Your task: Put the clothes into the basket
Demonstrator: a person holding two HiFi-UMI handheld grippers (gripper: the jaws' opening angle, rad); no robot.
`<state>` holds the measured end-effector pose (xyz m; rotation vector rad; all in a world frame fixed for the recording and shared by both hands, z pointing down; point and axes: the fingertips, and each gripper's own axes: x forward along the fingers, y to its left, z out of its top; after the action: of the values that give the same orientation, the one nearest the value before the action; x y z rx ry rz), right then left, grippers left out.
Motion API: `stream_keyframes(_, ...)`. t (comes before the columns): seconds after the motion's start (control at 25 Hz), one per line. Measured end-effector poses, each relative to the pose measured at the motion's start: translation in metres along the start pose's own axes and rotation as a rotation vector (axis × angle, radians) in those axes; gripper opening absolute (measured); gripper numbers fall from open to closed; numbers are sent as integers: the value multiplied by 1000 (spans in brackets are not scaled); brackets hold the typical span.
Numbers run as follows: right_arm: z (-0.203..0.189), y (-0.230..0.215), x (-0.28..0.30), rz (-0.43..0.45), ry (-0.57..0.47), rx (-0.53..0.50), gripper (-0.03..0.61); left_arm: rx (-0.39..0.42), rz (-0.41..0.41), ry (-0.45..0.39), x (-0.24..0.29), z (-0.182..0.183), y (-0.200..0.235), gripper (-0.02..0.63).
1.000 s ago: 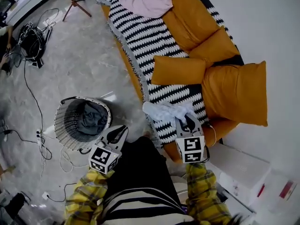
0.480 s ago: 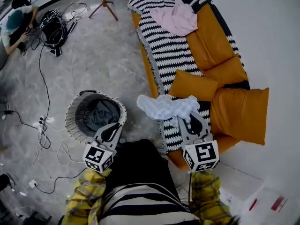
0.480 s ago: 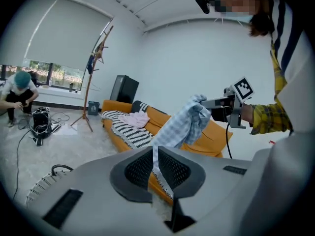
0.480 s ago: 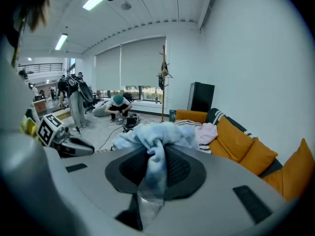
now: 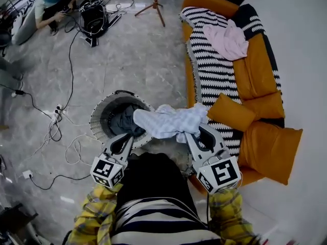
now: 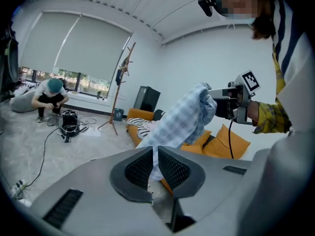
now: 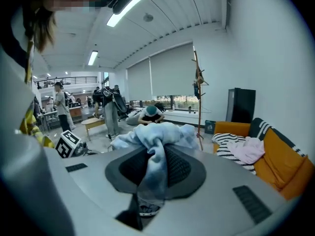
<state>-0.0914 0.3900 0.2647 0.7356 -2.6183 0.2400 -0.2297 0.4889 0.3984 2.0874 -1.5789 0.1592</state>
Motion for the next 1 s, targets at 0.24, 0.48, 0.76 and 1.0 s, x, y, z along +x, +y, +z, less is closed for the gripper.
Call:
stream_keyframes(0.24, -16, 60, 57, 169, 50, -29, 92, -48, 115, -26, -36, -10, 37, 35)
stream_keyframes(0.48, -67, 110, 115, 289, 145, -62, 94, -97, 198, -26, -59, -31, 68, 35)
stream_keyframes(0.76, -142, 140, 165, 368, 293, -102, 96, -143, 252, 4, -67, -56, 93, 35)
stream_keyframes(1.0, -177, 156, 184, 389, 383, -171, 107, -163, 275, 11, -68, -64, 107, 35)
